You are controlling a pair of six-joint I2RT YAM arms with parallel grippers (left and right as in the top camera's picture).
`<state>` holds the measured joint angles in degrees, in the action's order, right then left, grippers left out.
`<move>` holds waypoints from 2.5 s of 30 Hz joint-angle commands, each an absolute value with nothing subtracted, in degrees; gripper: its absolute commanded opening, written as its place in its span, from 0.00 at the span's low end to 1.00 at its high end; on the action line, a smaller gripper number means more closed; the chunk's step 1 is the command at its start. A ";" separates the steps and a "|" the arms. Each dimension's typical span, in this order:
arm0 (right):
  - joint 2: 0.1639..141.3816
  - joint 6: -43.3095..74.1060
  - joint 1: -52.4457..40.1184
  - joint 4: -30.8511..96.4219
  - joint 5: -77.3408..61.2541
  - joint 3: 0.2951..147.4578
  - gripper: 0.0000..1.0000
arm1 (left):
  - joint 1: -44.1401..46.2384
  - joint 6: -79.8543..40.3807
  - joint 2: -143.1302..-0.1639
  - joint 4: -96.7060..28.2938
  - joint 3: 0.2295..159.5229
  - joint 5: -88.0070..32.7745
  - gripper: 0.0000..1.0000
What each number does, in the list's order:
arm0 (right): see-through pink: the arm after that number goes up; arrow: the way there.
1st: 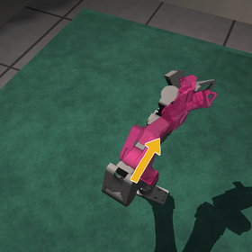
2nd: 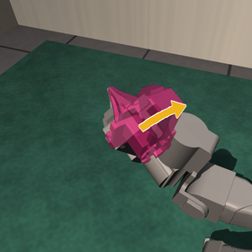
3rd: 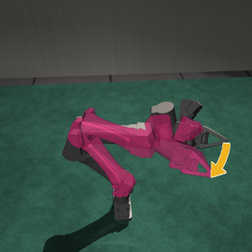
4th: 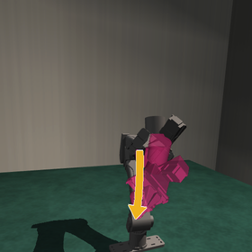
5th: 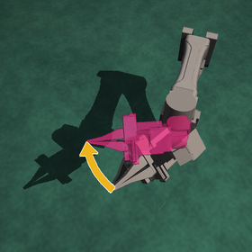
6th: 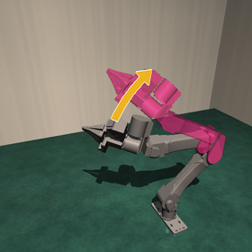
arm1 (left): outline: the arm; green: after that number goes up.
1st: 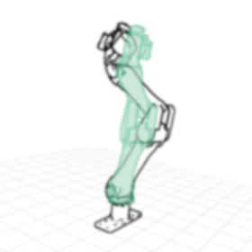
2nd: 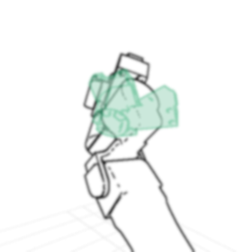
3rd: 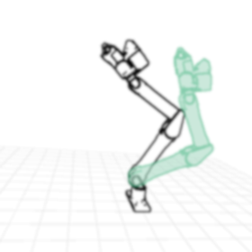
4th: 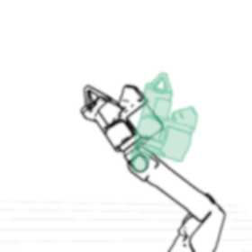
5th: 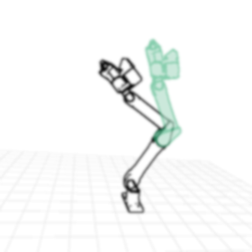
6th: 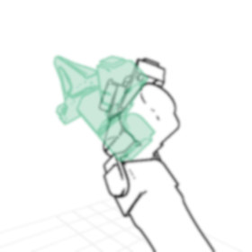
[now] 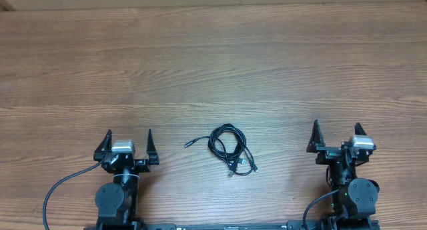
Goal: Untangle cables
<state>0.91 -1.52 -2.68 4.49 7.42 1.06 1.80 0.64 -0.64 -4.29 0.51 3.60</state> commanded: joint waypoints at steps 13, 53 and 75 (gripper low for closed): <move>0.82 -2.00 -2.87 4.14 6.98 0.45 1.00 | 1.52 1.76 -0.25 -4.14 0.27 3.11 1.00; 0.82 -2.00 -2.90 4.14 6.98 0.45 1.00 | 1.52 -4.32 -24.05 -21.98 34.92 -22.65 1.00; 0.82 -2.00 -2.90 4.14 6.98 0.45 1.00 | 34.83 0.05 -66.65 -34.44 57.91 -12.16 0.99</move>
<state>0.93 -1.50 -2.68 4.51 7.42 1.06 31.33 -2.57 -61.80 -35.83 56.69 -18.81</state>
